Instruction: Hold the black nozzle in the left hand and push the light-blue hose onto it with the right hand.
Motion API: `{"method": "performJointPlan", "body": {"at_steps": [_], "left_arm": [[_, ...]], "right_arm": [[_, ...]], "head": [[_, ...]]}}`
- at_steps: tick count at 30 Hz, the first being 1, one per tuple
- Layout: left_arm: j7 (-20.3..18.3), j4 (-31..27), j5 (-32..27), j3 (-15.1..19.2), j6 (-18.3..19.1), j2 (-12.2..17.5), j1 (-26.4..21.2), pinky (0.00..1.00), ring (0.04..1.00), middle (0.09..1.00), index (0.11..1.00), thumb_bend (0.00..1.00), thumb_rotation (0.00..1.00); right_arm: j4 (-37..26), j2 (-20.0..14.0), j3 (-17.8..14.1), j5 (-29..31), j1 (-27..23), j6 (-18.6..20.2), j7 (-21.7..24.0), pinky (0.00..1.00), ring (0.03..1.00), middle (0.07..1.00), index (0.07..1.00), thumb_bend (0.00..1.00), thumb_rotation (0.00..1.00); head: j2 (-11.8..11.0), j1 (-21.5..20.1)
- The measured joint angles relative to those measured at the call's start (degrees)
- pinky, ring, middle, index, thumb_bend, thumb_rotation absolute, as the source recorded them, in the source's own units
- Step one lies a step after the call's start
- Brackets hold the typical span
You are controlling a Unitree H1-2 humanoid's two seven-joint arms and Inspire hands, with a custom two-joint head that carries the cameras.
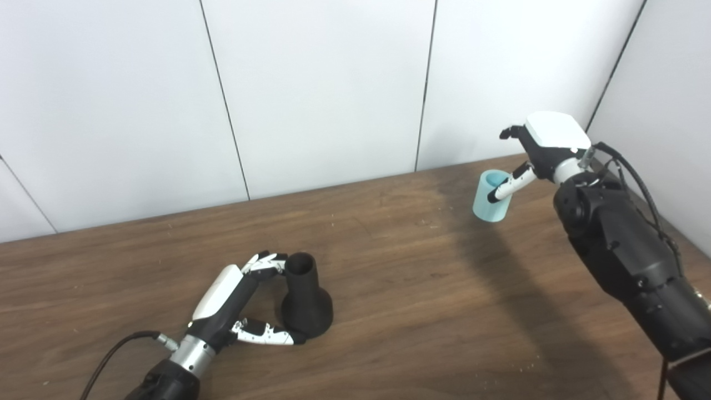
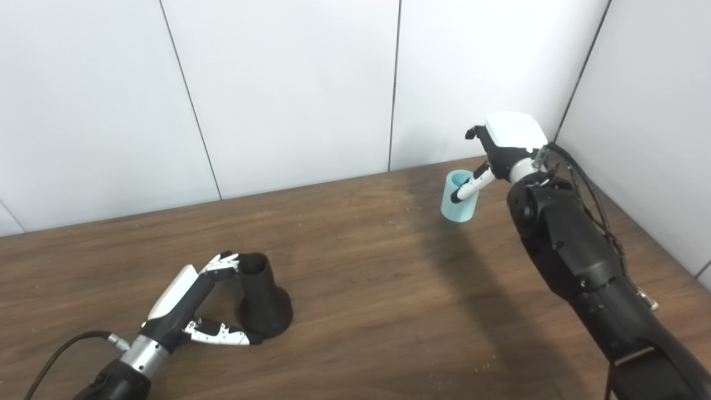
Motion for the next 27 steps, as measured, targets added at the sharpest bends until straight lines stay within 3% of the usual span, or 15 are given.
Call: {"method": "performJointPlan", "body": {"at_steps": [27], "left_arm": [[-0.31,-0.42,-0.01,0.00,0.25,0.06,0.07,0.98,0.890,0.760,0.485,0.52,0.07]], "right_arm": [[3.21,2.07,4.35,0.29,-2.56,0.21,0.43,0.70,0.758,0.795,0.767,0.93,0.31]], "head": [[0.62,0.44]]}}
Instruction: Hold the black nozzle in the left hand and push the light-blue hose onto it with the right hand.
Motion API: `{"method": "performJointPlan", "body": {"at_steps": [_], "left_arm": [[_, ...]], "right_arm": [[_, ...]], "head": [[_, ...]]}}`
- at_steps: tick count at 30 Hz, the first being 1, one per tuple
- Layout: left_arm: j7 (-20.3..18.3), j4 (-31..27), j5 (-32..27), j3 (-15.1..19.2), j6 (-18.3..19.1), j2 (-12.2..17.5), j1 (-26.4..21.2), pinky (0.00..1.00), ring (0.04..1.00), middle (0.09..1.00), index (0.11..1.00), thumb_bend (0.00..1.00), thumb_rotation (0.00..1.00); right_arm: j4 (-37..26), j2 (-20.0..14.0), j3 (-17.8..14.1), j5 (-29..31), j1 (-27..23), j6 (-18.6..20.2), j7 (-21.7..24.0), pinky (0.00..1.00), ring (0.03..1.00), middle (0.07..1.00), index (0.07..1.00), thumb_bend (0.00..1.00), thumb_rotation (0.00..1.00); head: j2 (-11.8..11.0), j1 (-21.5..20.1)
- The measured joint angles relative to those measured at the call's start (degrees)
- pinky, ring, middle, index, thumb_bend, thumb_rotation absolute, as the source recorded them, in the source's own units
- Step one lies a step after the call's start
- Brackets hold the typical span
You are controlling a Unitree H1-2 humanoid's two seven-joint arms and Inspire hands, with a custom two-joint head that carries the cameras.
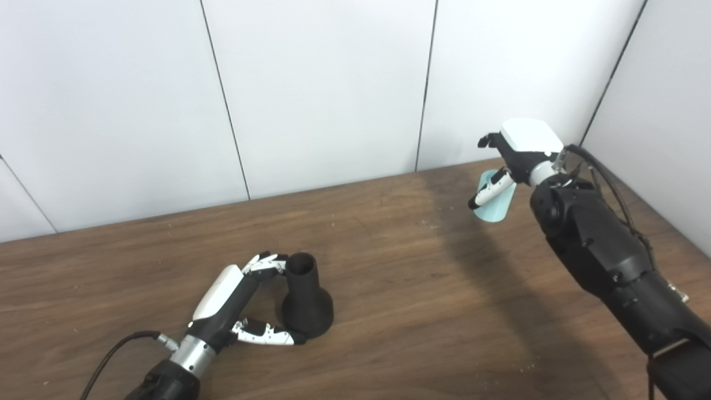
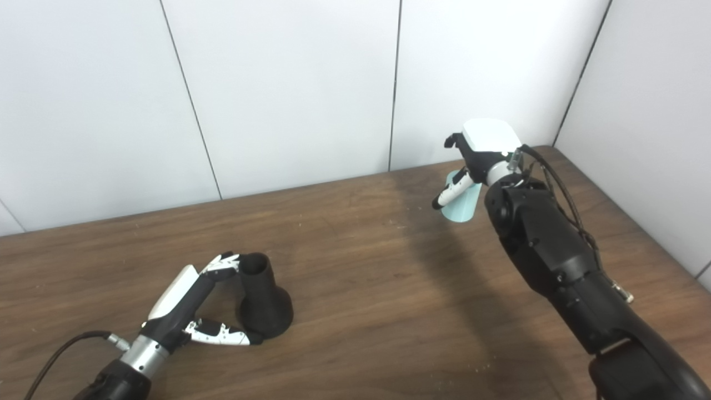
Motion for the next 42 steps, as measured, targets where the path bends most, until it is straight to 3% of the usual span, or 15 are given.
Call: {"method": "performJointPlan", "body": {"at_steps": [26,35,38,42], "left_arm": [[-0.31,-0.13,-0.52,0.01,0.06,0.17,0.10,0.96,0.877,0.755,0.485,0.52,0.07],[-0.31,-0.30,-0.52,0.01,0.15,0.22,0.19,0.95,0.877,0.755,0.485,0.52,0.07],[-0.32,-0.31,-0.52,0.01,0.16,0.22,0.20,0.95,0.877,0.754,0.485,0.52,0.07],[-0.32,-0.42,-0.53,0.01,0.24,0.23,0.26,0.95,0.877,0.754,0.485,0.52,0.07]], "right_arm": [[1.19,-0.64,0.11,0.09,-0.17,1.08,2.31,0.68,0.765,0.798,0.771,0.93,0.30],[1.22,-0.63,0.05,0.19,-0.17,2.20,2.35,0.56,0.724,0.778,0.772,0.95,0.21],[1.37,-0.62,0.05,0.58,-0.17,2.21,2.33,0.51,0.698,0.776,0.773,0.93,0.13],[1.55,-0.62,0.06,0.96,-0.17,2.20,2.32,0.51,0.694,0.776,0.774,0.93,0.10]], "head": [[0.53,-0.26],[0.70,-0.18],[0.79,-0.18],[0.79,-0.17]]}}
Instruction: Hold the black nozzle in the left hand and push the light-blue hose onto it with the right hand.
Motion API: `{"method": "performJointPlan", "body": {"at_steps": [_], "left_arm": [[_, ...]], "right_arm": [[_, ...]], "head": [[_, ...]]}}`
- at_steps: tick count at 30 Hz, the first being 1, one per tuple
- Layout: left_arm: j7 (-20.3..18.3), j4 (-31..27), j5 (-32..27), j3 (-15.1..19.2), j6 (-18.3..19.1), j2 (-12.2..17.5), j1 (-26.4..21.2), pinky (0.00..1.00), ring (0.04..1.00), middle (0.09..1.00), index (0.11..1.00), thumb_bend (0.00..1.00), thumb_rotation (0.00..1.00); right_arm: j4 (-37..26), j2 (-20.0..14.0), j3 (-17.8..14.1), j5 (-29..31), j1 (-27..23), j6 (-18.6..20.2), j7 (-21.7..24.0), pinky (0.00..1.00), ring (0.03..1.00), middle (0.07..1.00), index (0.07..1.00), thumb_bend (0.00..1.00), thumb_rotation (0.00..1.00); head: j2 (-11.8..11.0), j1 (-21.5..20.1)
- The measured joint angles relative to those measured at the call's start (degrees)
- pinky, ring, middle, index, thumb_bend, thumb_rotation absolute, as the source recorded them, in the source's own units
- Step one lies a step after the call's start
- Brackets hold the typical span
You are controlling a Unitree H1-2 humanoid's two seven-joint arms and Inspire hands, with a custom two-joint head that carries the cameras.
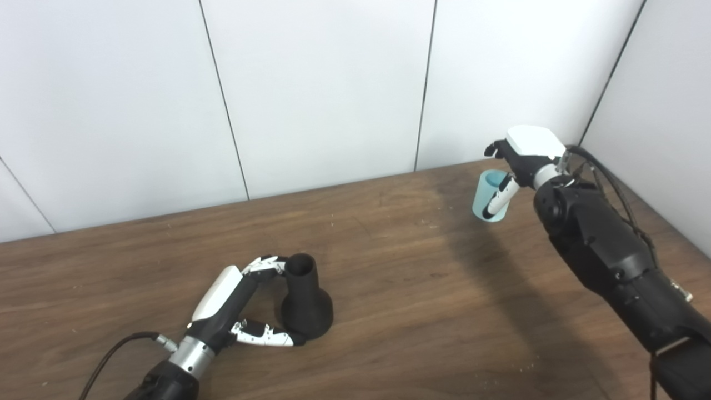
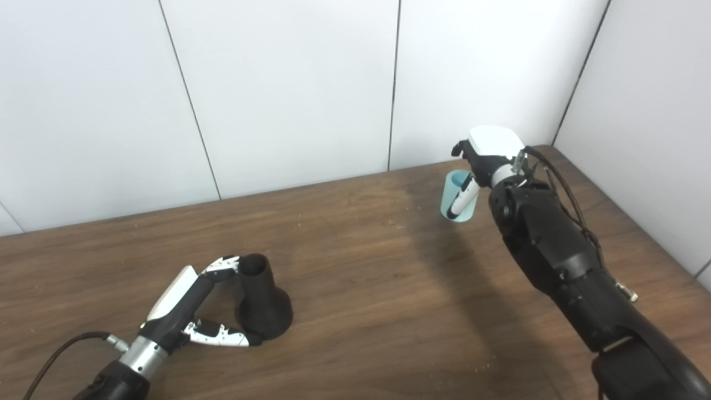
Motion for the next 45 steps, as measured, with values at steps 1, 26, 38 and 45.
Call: {"method": "performJointPlan", "body": {"at_steps": [1,26,38,45], "left_arm": [[0.00,-0.01,0.00,0.00,0.01,0.00,0.01,0.95,0.877,0.754,0.485,0.52,0.07],[-0.16,-1.25,-0.11,0.00,0.94,0.08,0.72,0.94,0.877,0.755,0.485,0.52,0.07],[-0.65,-1.45,-0.67,0.03,1.11,0.09,0.86,0.93,0.879,0.757,0.485,0.52,0.07],[-1.18,-1.86,-1.04,0.12,1.33,0.10,1.13,0.92,0.879,0.760,0.485,0.52,0.07]], "right_arm": [[0.00,0.00,0.00,0.09,0.00,0.00,0.00,0.51,0.695,0.779,0.773,0.93,0.09],[1.71,-0.01,0.44,1.48,-0.31,-0.67,-0.12,0.59,0.702,0.768,0.766,0.93,0.06],[1.82,-0.59,2.70,-0.06,-1.12,-0.64,1.20,0.59,0.712,0.773,0.718,0.86,0.00],[1.99,-0.70,3.53,-0.40,-1.28,-0.75,2.26,0.52,0.664,0.761,0.710,0.84,0.00]], "head": [[0.00,0.09],[0.44,0.26],[0.70,0.26],[0.79,0.26]]}}
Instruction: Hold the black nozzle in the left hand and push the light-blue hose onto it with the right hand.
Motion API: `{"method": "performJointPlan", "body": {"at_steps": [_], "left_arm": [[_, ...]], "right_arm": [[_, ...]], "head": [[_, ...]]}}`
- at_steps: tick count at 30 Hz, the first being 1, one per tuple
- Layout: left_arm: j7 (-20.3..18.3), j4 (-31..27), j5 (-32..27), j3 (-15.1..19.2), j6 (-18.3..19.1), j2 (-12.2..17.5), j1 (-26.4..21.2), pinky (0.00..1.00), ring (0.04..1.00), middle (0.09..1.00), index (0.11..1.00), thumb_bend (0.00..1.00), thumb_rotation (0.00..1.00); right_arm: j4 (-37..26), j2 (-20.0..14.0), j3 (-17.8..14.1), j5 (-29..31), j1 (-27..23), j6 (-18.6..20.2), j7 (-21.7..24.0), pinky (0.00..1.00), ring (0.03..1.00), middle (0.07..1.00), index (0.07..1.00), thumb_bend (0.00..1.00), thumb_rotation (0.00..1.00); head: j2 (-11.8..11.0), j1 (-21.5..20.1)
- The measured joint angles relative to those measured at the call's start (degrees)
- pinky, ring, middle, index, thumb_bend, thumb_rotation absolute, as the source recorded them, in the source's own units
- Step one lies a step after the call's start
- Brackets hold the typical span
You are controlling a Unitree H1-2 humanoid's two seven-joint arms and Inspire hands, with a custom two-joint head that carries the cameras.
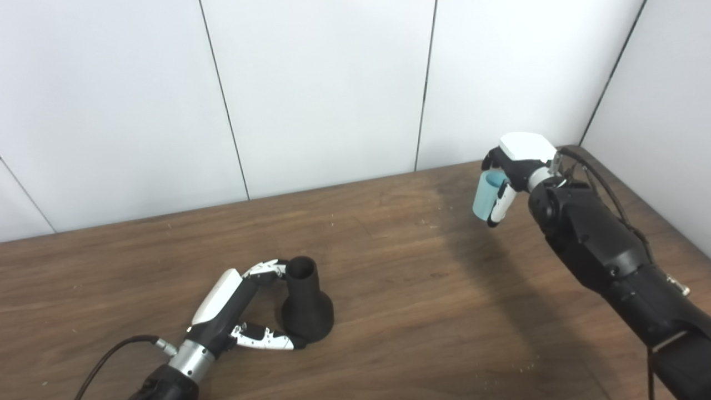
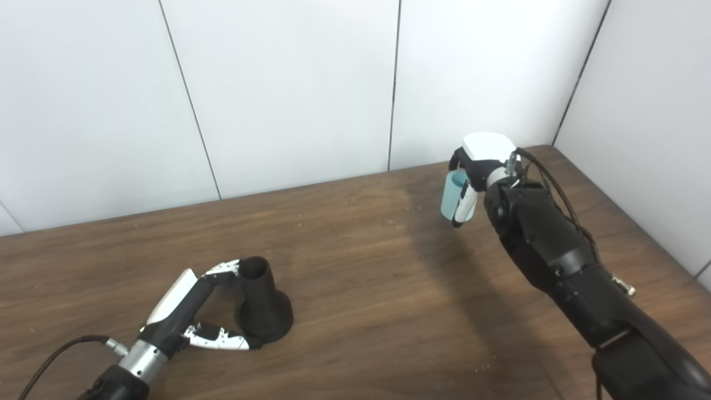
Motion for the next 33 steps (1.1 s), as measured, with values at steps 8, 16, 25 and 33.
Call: {"method": "performJointPlan", "body": {"at_steps": [8,16,25,33], "left_arm": [[-0.40,-0.04,-0.40,0.04,0.02,0.01,0.06,0.91,0.878,0.761,0.485,0.52,0.07],[-0.52,-0.10,-0.47,0.04,0.17,0.02,0.07,0.91,0.876,0.763,0.485,0.52,0.07],[-0.58,-0.20,-0.48,0.04,0.31,0.04,0.14,0.90,0.875,0.763,0.485,0.52,0.07],[-0.64,-0.32,-0.48,0.04,0.36,0.08,0.22,0.90,0.874,0.763,0.485,0.52,0.07]], "right_arm": [[0.01,-0.40,-0.13,0.59,-0.22,-0.37,0.25,0.23,0.458,0.563,0.697,0.59,0.00],[0.43,-0.41,-0.70,2.52,-0.27,-1.11,0.24,0.14,0.408,0.502,0.673,0.53,0.00],[0.98,-0.42,-1.00,3.22,-0.39,-1.56,0.07,0.12,0.403,0.501,0.661,0.53,0.00],[1.19,-0.42,-0.98,3.21,-0.40,-1.59,-0.26,0.13,0.404,0.501,0.657,0.53,0.00]], "head": [[0.18,0.09],[0.18,0.09],[0.35,0.09],[0.44,0.00]]}}
